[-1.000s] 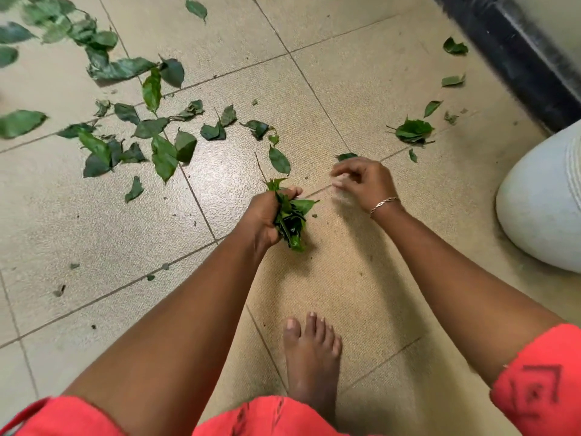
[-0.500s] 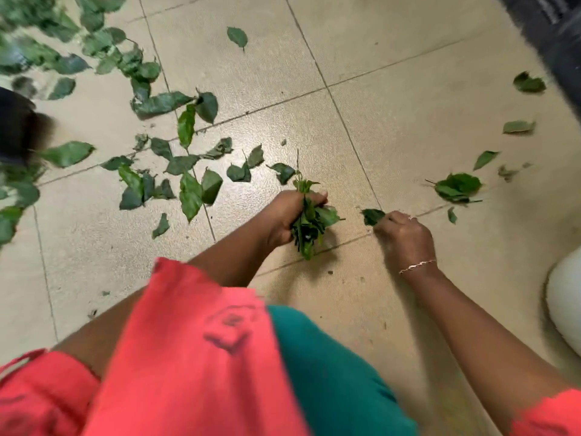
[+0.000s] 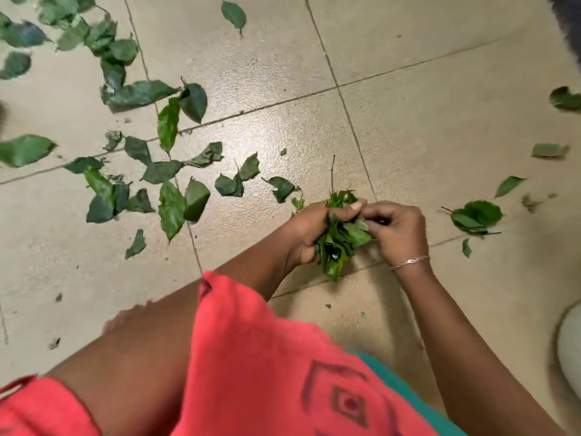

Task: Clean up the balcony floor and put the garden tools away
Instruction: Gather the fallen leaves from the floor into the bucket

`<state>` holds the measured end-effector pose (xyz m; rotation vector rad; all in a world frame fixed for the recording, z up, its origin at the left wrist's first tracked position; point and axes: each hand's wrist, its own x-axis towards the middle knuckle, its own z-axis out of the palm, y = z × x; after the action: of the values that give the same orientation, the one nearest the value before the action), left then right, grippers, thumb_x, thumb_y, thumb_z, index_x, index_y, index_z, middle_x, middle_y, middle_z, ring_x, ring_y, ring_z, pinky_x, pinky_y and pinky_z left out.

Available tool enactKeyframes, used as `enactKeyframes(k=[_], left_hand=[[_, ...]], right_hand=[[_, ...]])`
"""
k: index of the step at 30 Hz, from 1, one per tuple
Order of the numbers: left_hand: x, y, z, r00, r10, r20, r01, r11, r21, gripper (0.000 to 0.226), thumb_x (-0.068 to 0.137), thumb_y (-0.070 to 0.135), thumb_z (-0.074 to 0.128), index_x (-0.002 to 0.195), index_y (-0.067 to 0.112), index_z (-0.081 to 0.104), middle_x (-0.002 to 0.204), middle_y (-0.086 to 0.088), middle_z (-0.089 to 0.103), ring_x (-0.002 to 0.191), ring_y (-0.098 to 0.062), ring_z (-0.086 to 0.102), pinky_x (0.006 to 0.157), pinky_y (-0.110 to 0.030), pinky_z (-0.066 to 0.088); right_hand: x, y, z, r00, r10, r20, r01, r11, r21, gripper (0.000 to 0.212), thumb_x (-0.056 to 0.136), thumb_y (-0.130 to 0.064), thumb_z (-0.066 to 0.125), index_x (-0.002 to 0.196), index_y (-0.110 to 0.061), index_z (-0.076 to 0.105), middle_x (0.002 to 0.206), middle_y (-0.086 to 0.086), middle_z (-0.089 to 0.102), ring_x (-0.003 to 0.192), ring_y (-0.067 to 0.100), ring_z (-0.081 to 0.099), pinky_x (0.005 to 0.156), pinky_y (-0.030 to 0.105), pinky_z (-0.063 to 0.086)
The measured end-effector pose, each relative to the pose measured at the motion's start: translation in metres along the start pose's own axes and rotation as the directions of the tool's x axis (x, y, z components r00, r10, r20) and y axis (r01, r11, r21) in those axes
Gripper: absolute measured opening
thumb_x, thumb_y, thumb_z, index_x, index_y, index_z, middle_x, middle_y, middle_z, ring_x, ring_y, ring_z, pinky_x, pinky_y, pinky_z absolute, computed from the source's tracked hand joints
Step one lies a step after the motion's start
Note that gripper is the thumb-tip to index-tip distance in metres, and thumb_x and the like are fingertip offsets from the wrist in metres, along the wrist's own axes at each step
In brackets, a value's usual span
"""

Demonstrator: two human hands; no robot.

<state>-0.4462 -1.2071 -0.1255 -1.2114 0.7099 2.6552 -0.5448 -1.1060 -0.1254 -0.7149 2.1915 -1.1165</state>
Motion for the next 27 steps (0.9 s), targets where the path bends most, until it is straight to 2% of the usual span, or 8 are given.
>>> enactKeyframes(k=[5,8,10,12,16,18,22,27], left_hand=[[0.024,-0.005,0.011,0.995,0.003,-0.097,-0.005,1.000,-0.016,0.013,0.094,0.010,0.053,0.091,0.001,0.061,0.073,-0.010,0.068,0.060,-0.017,0.067,0.060,-0.026,0.058],[0.033,-0.006,0.013,0.984,0.037,-0.173,-0.035,0.999,0.018,0.012,0.094,0.010,0.054,0.086,0.005,0.062,0.074,-0.007,0.063,0.055,-0.015,0.062,0.058,-0.026,0.055],[0.036,-0.005,0.014,0.977,0.036,-0.208,-0.029,0.999,0.039,0.017,0.094,0.012,0.054,0.079,0.008,0.062,0.063,-0.001,0.062,0.048,-0.011,0.058,0.048,-0.019,0.051],[0.036,-0.006,0.019,0.980,0.018,-0.200,-0.011,0.999,0.038,0.018,0.094,0.013,0.055,0.077,0.009,0.061,0.053,0.002,0.060,0.042,-0.010,0.057,0.044,-0.017,0.048],[0.038,-0.013,0.038,0.987,-0.021,-0.159,0.027,0.999,0.041,0.017,0.093,0.014,0.057,0.077,0.008,0.059,0.055,0.000,0.058,0.041,-0.010,0.057,0.043,-0.019,0.049],[0.038,-0.014,0.045,0.989,-0.017,-0.149,0.023,0.999,0.037,0.015,0.092,0.014,0.059,0.079,0.007,0.058,0.060,-0.002,0.057,0.043,-0.012,0.058,0.045,-0.021,0.051],[0.038,-0.013,0.052,0.992,-0.021,-0.127,0.026,0.999,0.039,0.011,0.091,0.016,0.061,0.083,0.009,0.056,0.070,-0.006,0.060,0.060,-0.021,0.062,0.054,-0.027,0.056],[0.037,-0.012,0.052,0.990,0.012,-0.143,-0.003,0.998,0.061,0.011,0.090,0.018,0.062,0.086,0.009,0.057,0.073,-0.005,0.059,0.054,-0.016,0.062,0.048,-0.024,0.053]], right_hand=[[-0.002,0.014,0.007,0.990,-0.128,-0.052,0.110,0.958,-0.265,0.017,0.070,0.009,0.066,0.074,-0.008,0.066,0.082,0.002,0.056,0.079,0.023,0.057,0.066,0.032,0.049],[0.002,0.018,-0.013,0.997,0.076,-0.035,-0.071,0.991,0.116,0.026,0.073,0.008,0.069,0.078,-0.016,0.063,0.100,0.011,0.055,0.086,0.018,0.057,0.073,0.019,0.051],[0.005,0.029,-0.040,0.961,0.151,-0.231,-0.109,0.977,0.183,0.029,0.074,0.005,0.069,0.082,-0.022,0.062,0.109,0.013,0.058,0.093,0.020,0.057,0.081,0.022,0.050],[0.012,0.047,-0.070,0.917,0.134,-0.377,-0.189,0.976,-0.113,0.033,0.074,-0.003,0.073,0.101,-0.019,0.063,0.131,0.013,0.045,0.115,0.028,0.050,0.097,0.028,0.044],[0.025,0.071,-0.091,0.890,0.365,-0.274,-0.455,0.762,-0.461,0.080,0.077,-0.033,0.073,0.144,-0.030,0.029,0.157,0.009,-0.007,0.142,0.037,-0.004,0.114,0.050,0.009],[0.024,0.075,-0.082,0.897,0.340,-0.283,-0.440,0.743,-0.505,0.068,0.087,-0.028,0.063,0.145,-0.029,0.027,0.157,0.008,0.000,0.143,0.036,-0.004,0.114,0.047,0.008],[0.008,0.092,-0.071,0.941,0.069,-0.331,-0.252,0.796,-0.551,0.042,0.086,0.008,0.050,0.127,0.000,0.053,0.140,0.017,0.044,0.132,0.033,0.036,0.109,0.030,0.026],[0.013,0.084,-0.090,0.765,0.114,-0.634,-0.263,0.954,-0.146,0.033,0.071,0.022,0.048,0.087,0.006,0.072,0.094,0.014,0.069,0.089,0.023,0.063,0.079,0.001,0.039]])
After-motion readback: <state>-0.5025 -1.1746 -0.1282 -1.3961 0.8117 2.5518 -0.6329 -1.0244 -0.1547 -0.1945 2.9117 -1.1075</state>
